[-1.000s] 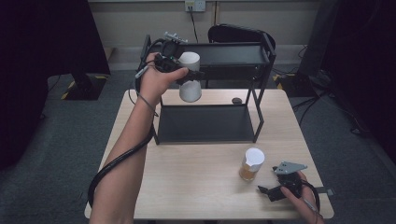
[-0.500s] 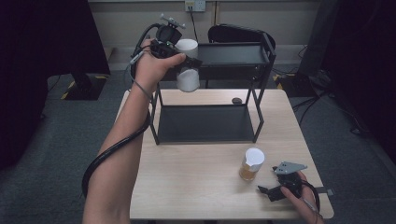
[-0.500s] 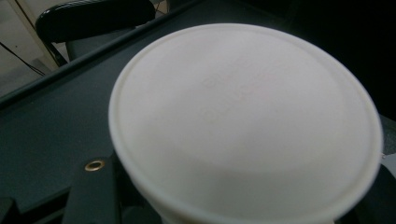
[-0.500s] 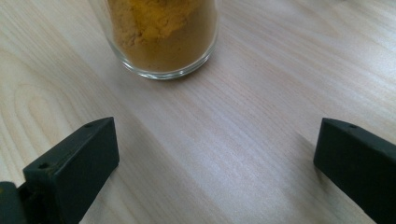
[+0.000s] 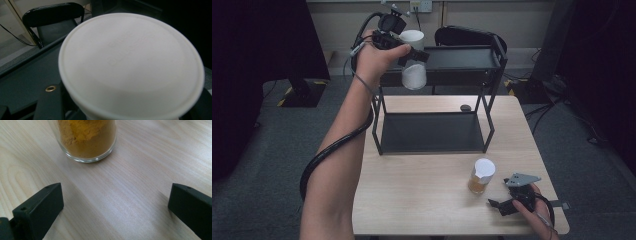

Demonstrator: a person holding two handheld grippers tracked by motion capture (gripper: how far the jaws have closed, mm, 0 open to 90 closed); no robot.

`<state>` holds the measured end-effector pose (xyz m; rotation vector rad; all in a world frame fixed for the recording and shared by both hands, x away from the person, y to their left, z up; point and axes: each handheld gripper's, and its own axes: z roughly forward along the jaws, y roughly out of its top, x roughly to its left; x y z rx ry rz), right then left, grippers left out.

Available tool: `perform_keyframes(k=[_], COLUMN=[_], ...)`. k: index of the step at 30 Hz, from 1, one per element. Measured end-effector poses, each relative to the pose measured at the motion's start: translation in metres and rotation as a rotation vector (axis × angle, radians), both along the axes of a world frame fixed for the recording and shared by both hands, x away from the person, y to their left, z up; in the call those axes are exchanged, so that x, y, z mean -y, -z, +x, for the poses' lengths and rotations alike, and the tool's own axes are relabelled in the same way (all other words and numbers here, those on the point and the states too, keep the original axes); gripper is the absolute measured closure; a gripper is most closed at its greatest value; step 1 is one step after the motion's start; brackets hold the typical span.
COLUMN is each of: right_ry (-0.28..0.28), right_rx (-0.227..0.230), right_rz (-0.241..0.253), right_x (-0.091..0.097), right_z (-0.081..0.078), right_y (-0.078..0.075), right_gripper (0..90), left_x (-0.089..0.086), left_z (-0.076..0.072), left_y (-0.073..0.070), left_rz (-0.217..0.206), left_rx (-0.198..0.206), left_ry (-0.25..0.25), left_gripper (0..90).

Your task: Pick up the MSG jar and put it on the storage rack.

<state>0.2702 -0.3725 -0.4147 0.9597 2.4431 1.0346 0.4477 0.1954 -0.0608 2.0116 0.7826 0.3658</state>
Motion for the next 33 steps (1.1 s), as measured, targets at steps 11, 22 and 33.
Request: perform_keyframes(k=[11, 22, 33], right_ry=[0.0, 0.0, 0.001], right_rx=[0.0, 0.0, -0.002], right_rz=[0.0, 0.0, 0.001], right_x=[0.0, 0.0, 0.0], right_z=[0.0, 0.0, 0.0], right_y=[0.0, 0.0, 0.0], right_gripper=[0.0, 0.0, 0.0], left_x=[0.001, 0.003, 0.009], left_z=[0.012, 0.029, 0.046], left_y=[-0.012, -0.016, -0.016], left_rz=[-0.007, -0.002, 0.001], left_rx=[0.007, 0.006, 0.013], left_ry=[-0.026, -0.054, -0.083], left_gripper=[34.9, 34.9, 34.9])
